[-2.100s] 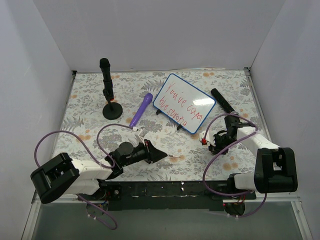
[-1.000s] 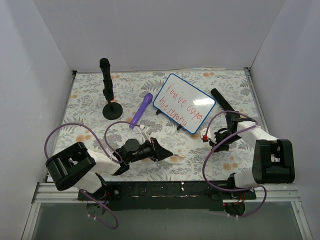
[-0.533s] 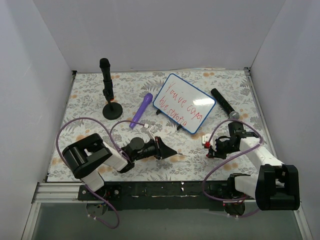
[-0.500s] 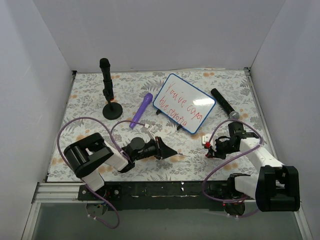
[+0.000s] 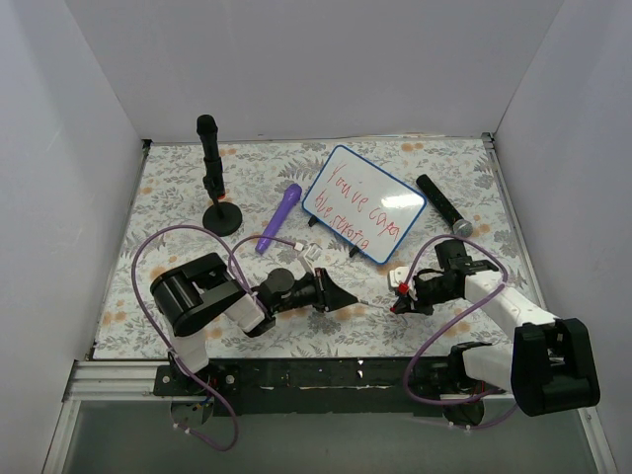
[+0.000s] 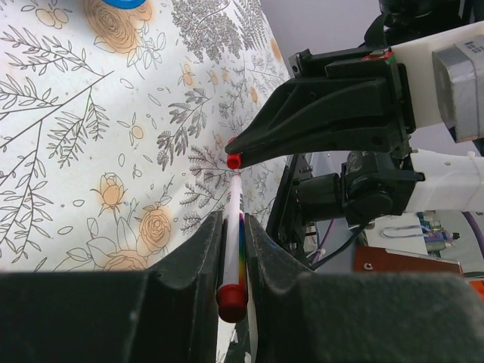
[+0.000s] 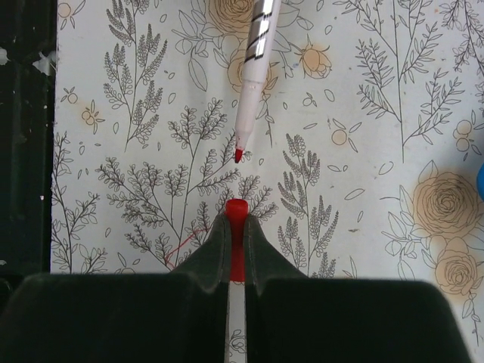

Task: Write a sentence on the whiteboard
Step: Close the whiteboard marker at the center of the board.

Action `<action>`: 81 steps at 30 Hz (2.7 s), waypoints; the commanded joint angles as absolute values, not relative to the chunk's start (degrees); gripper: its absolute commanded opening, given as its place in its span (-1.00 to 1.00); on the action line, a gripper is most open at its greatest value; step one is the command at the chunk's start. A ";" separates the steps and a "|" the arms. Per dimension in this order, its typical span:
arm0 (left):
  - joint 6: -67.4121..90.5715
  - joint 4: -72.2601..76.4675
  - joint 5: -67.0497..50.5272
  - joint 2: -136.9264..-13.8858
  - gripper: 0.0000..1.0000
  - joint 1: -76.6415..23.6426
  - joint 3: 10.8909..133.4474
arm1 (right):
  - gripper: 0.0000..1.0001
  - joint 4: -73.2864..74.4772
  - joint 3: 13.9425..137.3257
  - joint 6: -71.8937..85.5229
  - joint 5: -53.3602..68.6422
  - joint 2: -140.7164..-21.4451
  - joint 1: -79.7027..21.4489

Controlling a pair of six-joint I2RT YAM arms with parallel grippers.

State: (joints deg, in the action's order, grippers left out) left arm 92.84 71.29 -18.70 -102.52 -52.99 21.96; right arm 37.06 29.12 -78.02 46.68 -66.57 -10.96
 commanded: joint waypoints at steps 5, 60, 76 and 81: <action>92.81 73.83 -19.60 -103.89 -1.00 -53.26 23.55 | -0.97 34.28 31.02 -74.18 49.75 -66.97 -12.57; 89.21 71.11 -16.96 -100.90 -1.00 -54.23 22.76 | -0.97 35.59 31.55 -73.92 49.75 -68.12 -13.80; 89.38 71.54 -17.84 -102.48 -1.00 -54.23 23.82 | -0.97 34.63 32.08 -72.51 50.45 -68.38 -13.80; 89.47 71.46 -17.67 -102.74 -1.00 -54.14 23.99 | -0.97 34.63 32.26 -72.33 50.97 -68.47 -13.89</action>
